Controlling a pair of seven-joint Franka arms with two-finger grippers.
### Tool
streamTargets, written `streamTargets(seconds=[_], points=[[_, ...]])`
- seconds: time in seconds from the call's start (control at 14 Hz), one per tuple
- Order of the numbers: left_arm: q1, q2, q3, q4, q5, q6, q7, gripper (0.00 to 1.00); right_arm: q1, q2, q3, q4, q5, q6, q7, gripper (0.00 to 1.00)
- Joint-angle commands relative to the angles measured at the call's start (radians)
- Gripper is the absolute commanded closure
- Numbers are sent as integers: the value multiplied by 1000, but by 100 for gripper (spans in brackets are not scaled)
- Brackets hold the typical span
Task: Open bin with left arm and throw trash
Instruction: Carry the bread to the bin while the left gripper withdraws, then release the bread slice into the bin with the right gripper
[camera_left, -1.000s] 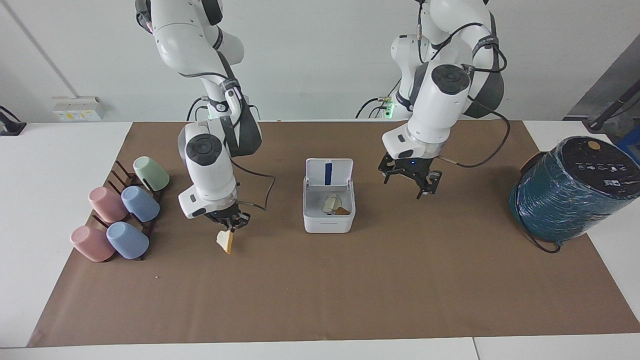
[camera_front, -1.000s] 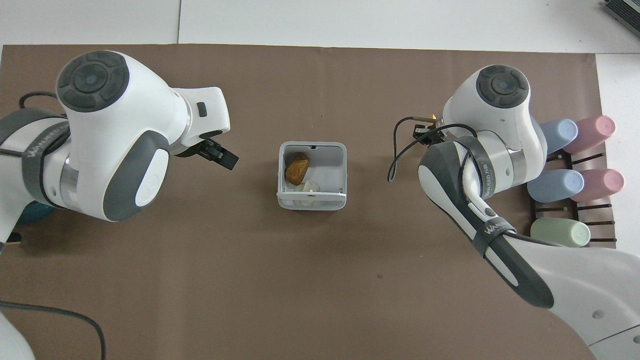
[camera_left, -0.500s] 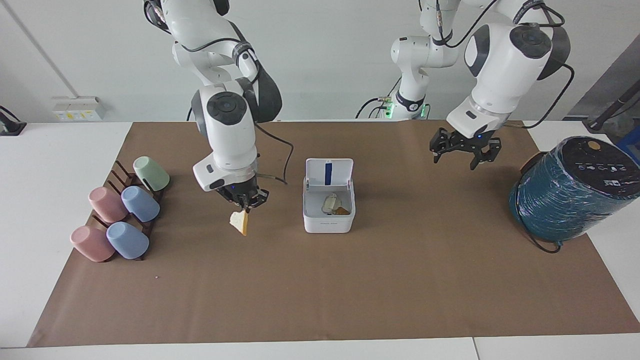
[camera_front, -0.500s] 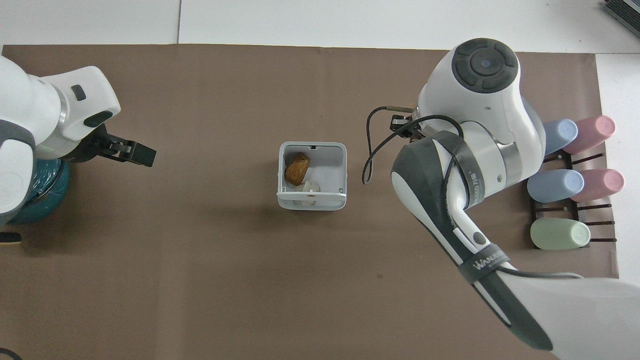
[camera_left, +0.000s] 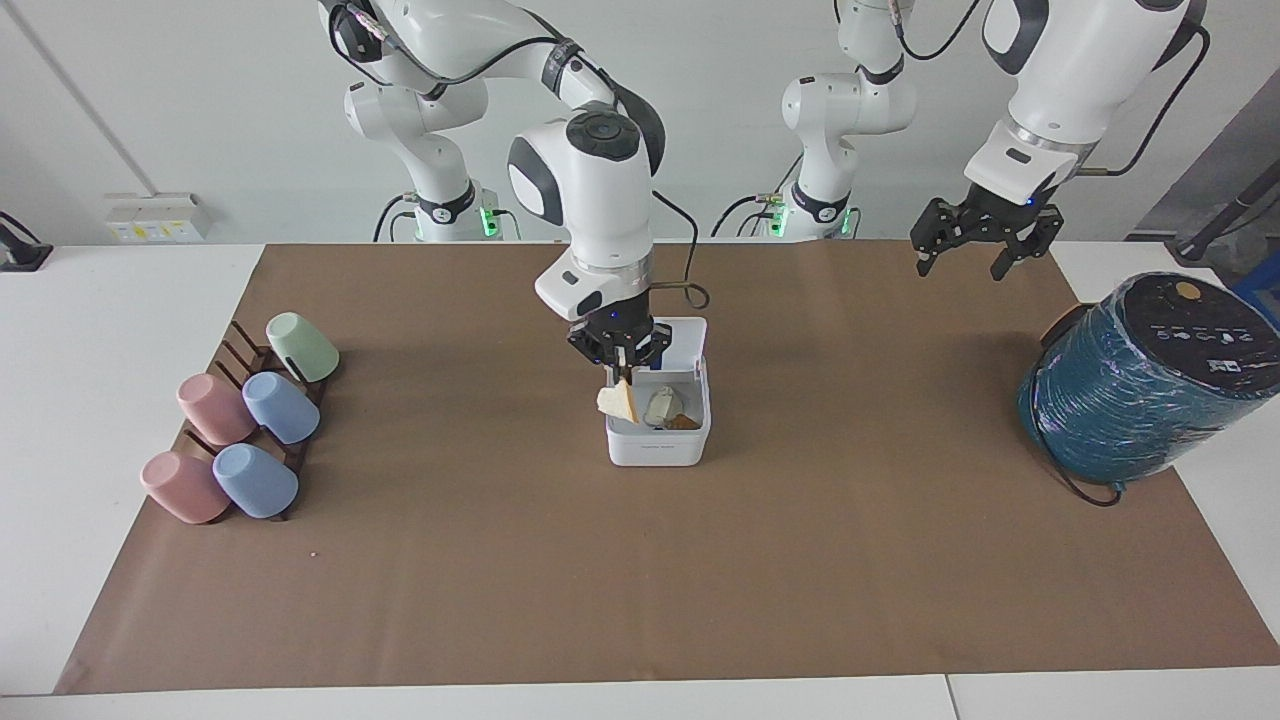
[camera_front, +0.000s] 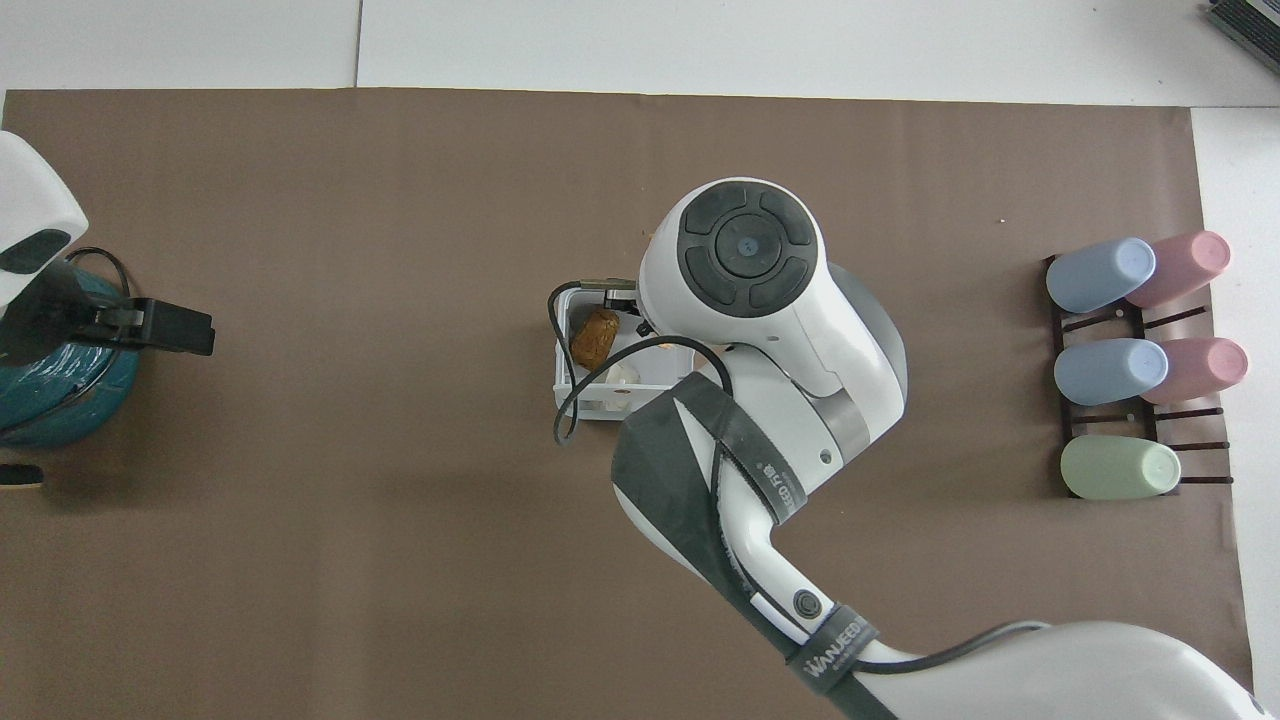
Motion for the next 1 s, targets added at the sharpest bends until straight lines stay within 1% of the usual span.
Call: streamTargets(seconds=[0.0,0.14,0.29,0.43,0.5,0.57,0.64,0.71,0.79,0.86,0.93], points=[[-2,-3,-4,7,-10,-40,-31,0,8,29,27,4,-1,47,1,100],[5,7,-1,36,-21,-71,-37,0,23,50,27,-9,-3,69,-1,100],[8,31,1,97,-21,-114,-37,0,25,47,28,-38,-1,68,-2,100],[10,37,-1,119,-16,-126,-37,0,25,47,28,-56,0,67,-4,100],[8,45,-1,119,-10,-129,-37,0,23,48,28,-59,2,66,-4,86],[8,50,-1,125,-7,-139,-37,0,19,48,28,-62,11,66,-4,61],[5,53,-1,129,-1,-145,-38,0,17,48,27,-62,37,69,-4,38],[1,53,-1,126,-1,-146,-37,0,14,48,27,-61,42,69,-2,24],[-7,41,-1,104,10,-146,-37,0,14,48,27,-59,43,69,-2,16],[-7,33,-4,81,10,-140,-37,0,14,48,27,-58,43,71,-1,4],[-1,31,-4,82,10,-134,-37,0,16,48,27,-56,43,71,-1,0]])
